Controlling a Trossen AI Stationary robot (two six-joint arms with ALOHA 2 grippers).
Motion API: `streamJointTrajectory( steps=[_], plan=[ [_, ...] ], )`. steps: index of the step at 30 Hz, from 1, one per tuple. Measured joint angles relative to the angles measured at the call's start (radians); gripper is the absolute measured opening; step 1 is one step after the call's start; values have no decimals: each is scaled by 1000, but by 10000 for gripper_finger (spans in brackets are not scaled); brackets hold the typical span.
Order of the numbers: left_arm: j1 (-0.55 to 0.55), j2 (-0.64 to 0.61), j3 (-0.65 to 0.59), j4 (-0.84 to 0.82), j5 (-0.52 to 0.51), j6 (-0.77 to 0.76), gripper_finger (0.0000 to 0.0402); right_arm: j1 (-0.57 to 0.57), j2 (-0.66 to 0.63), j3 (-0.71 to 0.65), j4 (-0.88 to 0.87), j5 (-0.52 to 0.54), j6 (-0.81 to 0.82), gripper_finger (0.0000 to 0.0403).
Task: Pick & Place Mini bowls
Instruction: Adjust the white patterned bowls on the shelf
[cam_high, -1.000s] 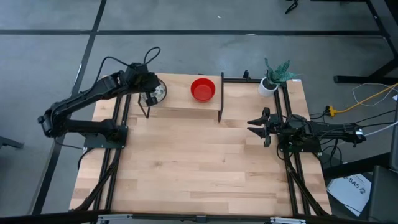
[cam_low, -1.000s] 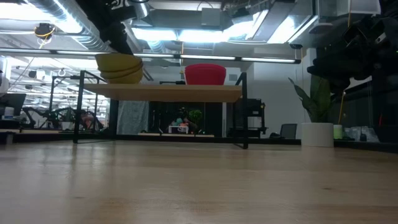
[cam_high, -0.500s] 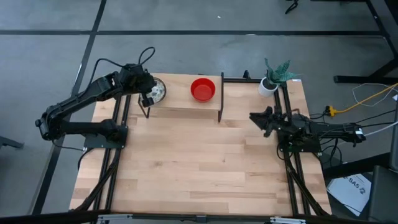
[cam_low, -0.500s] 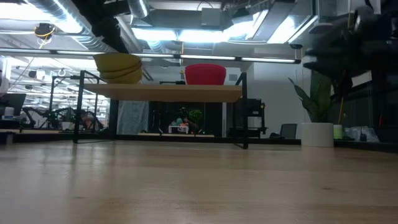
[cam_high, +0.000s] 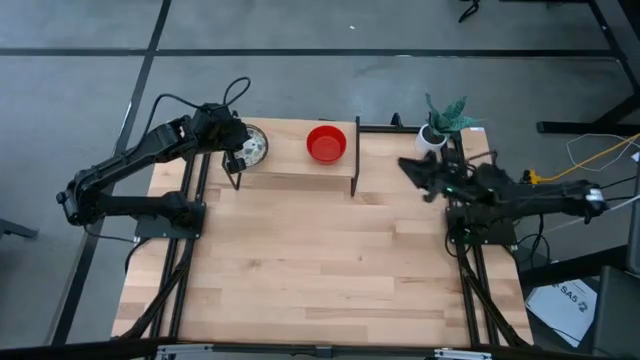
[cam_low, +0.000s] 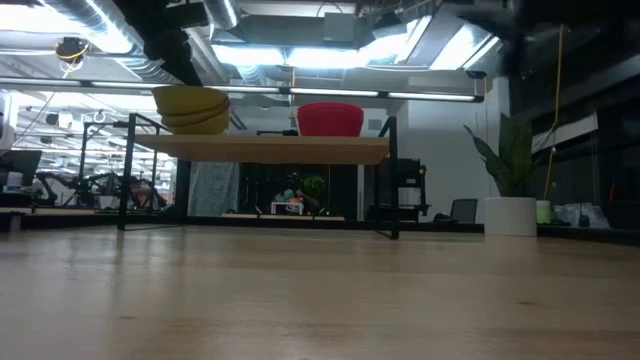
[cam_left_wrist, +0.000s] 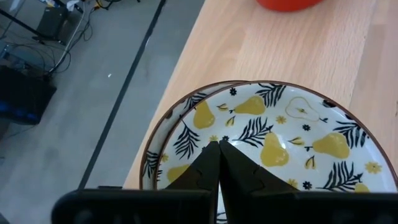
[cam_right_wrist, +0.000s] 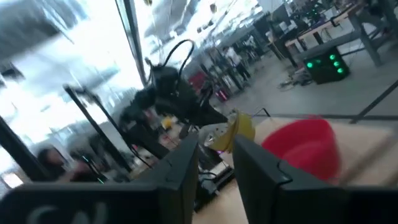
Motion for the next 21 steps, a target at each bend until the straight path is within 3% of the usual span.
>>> streamJointTrajectory(
  steps=[5,10,16,21],
  plan=[
    [0,0,0,0,0,0,2,0,360,292,-3,-1,-157,78],
    [0,0,0,-11,0,-1,3,-7,607,541,-28,12,-416,65],
    [-5,0,0,-28,-5,0,3,-62,847,853,-331,167,-517,63],
    [-5,0,0,-31,-10,-1,2,-98,1025,1139,-576,11,-570,63]
  ],
)
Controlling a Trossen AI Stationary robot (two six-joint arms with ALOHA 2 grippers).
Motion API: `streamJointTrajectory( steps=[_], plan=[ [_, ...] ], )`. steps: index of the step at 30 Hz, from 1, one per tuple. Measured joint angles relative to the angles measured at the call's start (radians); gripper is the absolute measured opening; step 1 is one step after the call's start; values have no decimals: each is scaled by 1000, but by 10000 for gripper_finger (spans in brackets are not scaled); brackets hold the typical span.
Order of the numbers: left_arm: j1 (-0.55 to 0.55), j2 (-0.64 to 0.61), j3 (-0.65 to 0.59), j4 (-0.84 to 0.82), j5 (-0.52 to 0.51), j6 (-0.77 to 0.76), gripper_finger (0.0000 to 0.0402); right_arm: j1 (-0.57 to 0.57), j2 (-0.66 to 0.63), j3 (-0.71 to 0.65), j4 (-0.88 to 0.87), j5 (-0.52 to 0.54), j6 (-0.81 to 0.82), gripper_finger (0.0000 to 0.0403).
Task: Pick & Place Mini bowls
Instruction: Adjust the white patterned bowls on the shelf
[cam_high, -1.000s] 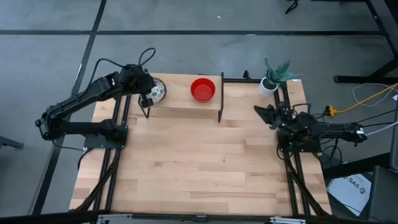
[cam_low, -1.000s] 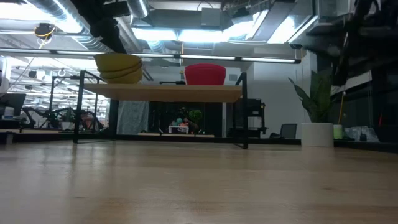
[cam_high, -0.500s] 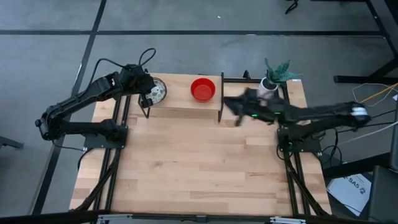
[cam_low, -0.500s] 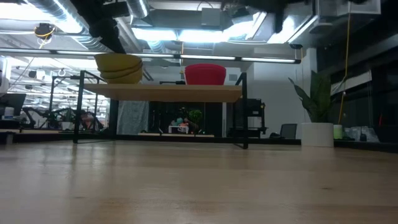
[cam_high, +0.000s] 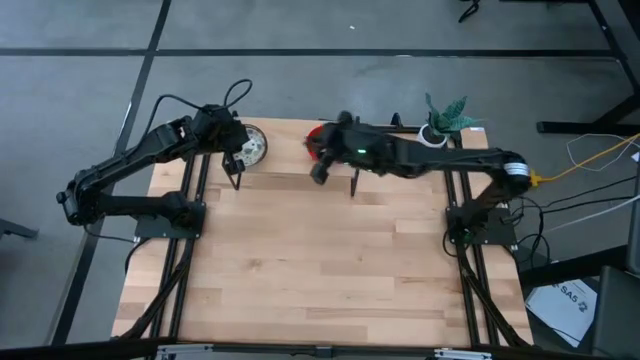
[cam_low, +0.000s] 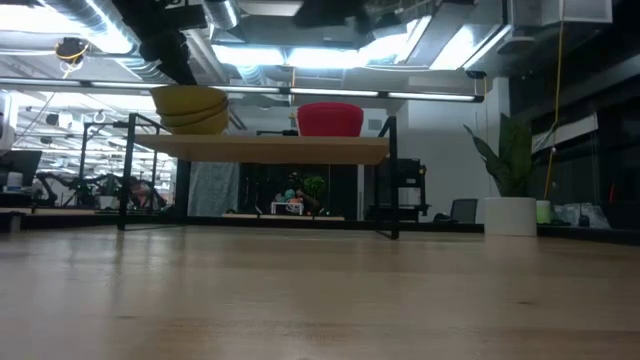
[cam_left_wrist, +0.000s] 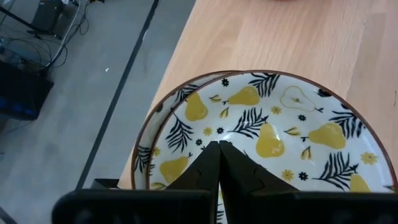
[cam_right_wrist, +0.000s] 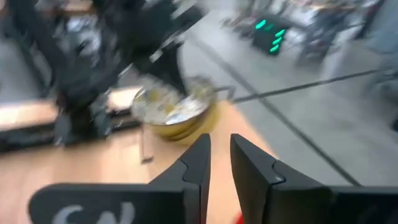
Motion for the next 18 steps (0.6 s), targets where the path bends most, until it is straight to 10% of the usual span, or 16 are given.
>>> streamJointTrajectory(
  steps=[18],
  plan=[
    [0,0,0,-11,-6,0,3,-80,389,323,-47,-150,-159,63]
  ],
)
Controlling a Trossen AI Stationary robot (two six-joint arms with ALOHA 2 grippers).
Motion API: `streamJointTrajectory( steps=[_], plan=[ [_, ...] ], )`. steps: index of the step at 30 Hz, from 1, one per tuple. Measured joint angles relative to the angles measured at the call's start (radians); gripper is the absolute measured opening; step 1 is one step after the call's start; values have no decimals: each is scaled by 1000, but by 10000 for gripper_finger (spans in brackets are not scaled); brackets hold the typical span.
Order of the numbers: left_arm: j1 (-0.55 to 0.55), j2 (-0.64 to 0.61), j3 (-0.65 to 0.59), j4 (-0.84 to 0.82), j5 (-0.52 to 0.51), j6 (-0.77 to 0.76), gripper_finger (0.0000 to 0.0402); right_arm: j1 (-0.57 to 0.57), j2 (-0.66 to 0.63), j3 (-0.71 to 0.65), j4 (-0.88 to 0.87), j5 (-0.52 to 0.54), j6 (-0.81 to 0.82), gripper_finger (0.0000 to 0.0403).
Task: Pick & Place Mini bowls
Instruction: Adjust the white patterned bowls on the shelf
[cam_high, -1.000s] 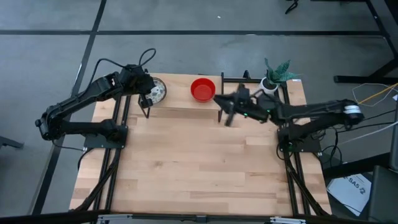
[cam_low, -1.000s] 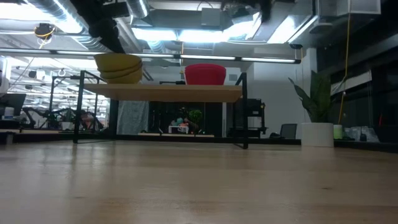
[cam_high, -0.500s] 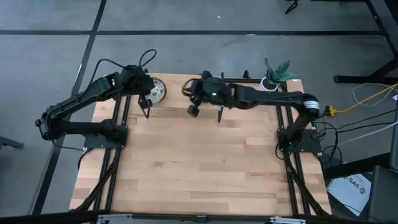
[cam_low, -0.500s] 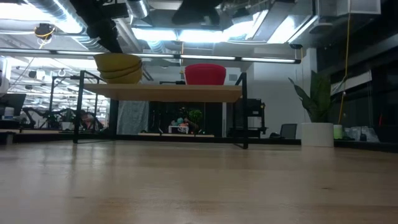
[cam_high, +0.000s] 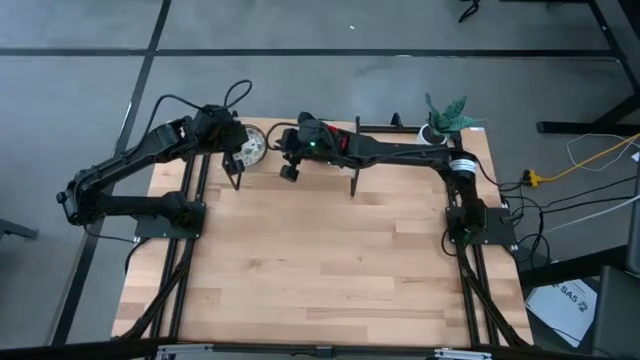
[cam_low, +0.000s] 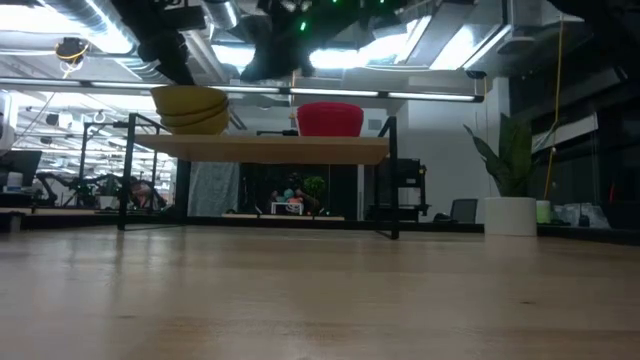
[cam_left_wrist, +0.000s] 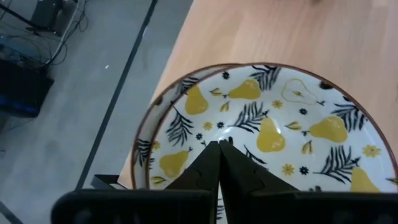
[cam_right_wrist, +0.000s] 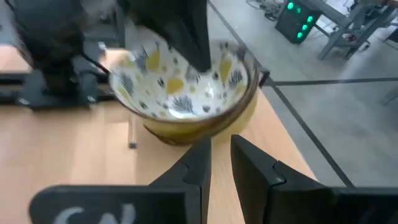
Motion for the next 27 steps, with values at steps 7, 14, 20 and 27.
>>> streamJointTrajectory(
  steps=[7,14,20,27],
  plan=[
    [-33,0,0,-26,10,32,3,-25,41,-2,18,-4,-5,63],
    [-61,0,0,-59,-20,35,3,-27,41,-2,15,-3,-35,96],
    [-64,0,0,-73,-20,13,2,-27,78,-2,42,8,-60,184],
    [-64,7,0,-73,-37,0,2,-27,95,-2,74,12,-99,219]
  ],
)
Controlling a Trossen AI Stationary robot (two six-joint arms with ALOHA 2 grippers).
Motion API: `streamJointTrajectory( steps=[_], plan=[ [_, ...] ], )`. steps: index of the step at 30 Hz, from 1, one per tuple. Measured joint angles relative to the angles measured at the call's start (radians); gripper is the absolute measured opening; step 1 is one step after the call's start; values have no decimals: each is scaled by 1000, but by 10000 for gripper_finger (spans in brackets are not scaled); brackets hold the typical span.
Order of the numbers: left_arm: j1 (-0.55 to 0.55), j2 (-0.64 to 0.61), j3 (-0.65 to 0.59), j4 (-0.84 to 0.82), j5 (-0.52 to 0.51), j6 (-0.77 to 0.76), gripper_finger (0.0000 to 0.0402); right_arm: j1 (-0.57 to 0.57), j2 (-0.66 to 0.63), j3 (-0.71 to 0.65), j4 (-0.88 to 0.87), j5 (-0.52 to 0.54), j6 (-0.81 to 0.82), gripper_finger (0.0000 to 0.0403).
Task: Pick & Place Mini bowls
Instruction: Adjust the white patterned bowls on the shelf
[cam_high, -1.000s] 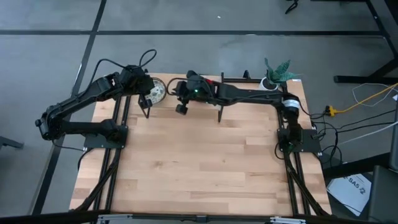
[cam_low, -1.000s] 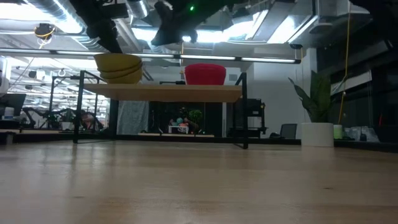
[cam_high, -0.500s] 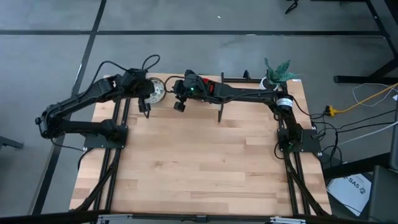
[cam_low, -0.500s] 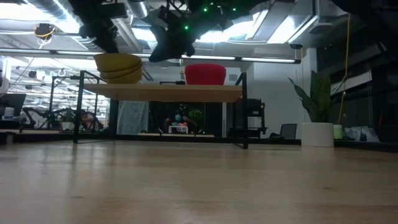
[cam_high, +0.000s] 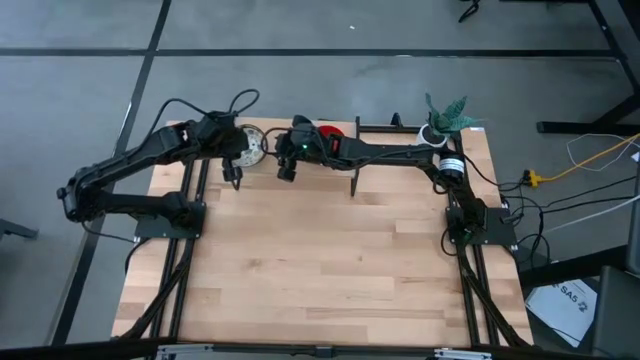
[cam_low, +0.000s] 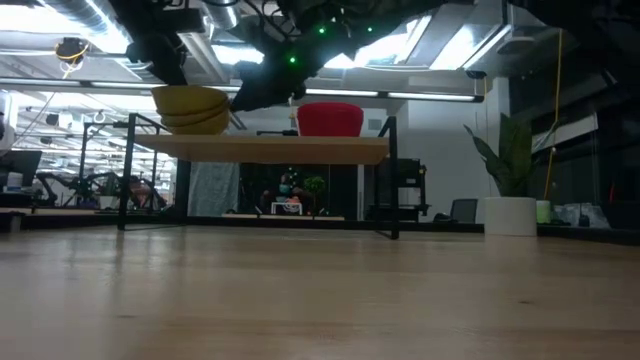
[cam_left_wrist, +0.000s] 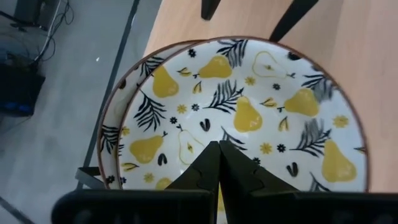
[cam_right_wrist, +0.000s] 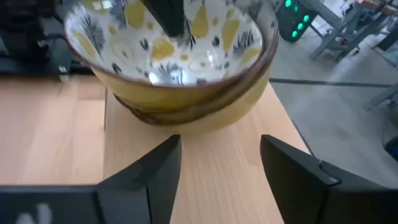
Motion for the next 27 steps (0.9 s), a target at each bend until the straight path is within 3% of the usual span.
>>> streamJointTrajectory(
  steps=[15,22,27],
  plan=[
    [0,51,0,2,-54,-1,2,0,44,0,49,-40,-111,193],
    [0,51,0,2,-62,0,2,0,76,-1,172,52,-256,195],
    [0,52,0,3,-60,-3,2,-13,76,-1,160,-17,-283,195]
  ],
)
